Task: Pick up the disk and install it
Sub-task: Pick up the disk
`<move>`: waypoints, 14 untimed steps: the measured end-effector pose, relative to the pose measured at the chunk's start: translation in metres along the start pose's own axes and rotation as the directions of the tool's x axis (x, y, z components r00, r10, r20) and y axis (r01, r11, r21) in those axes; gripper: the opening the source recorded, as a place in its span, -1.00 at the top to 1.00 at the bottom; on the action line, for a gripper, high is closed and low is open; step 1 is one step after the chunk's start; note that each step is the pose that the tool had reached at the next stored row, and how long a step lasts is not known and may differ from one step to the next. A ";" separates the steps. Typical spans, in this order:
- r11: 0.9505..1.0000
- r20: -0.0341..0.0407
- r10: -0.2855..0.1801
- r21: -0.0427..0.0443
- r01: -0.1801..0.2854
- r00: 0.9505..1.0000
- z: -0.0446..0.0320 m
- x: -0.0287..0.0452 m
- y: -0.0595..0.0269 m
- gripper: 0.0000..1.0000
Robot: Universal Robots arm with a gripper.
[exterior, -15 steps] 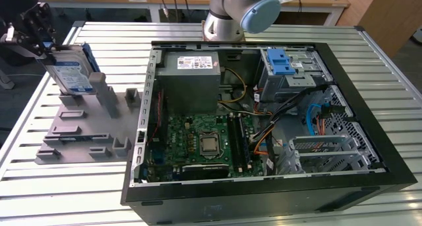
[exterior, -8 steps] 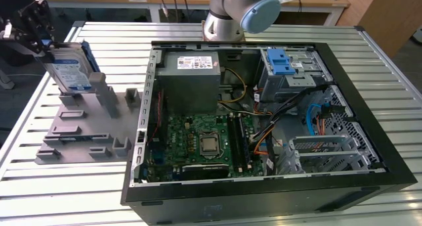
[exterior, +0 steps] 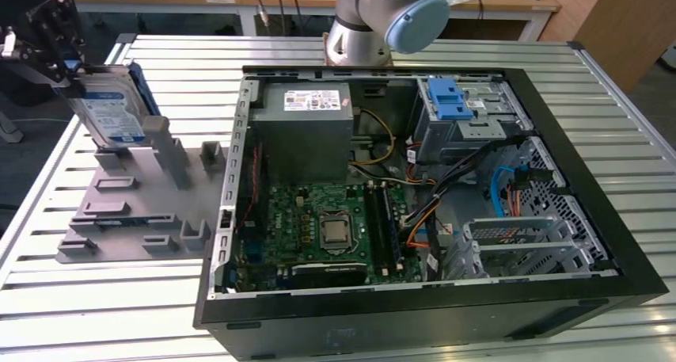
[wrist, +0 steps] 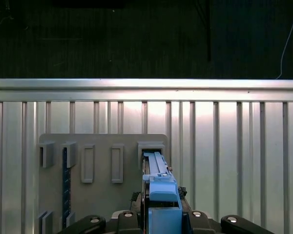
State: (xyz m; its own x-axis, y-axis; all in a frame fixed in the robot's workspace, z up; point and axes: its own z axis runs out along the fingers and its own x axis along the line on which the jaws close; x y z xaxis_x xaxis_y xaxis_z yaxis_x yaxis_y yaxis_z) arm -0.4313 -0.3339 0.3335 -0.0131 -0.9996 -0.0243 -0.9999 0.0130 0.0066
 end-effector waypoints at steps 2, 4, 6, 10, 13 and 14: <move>1.000 0.000 0.000 0.000 0.000 1.000 -0.0014 -0.0001 0.0000 0.27; 1.000 0.000 0.000 0.000 0.000 1.000 -0.0027 -0.0002 0.0000 0.27; 1.000 0.000 0.000 0.000 0.000 1.000 -0.0039 -0.0002 0.0000 0.27; 1.000 0.000 0.000 0.000 0.000 1.000 -0.0065 -0.0004 0.0001 0.27; 1.000 0.000 0.000 0.000 0.000 1.000 -0.0082 -0.0005 0.0001 0.27; 1.000 0.000 0.000 0.000 0.000 1.000 -0.0088 -0.0005 0.0001 0.27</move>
State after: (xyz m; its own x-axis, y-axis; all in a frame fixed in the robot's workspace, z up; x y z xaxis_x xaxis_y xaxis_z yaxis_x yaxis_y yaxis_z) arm -0.4313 -0.3336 0.3423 -0.0131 -0.9996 -0.0243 -0.9999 0.0129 0.0065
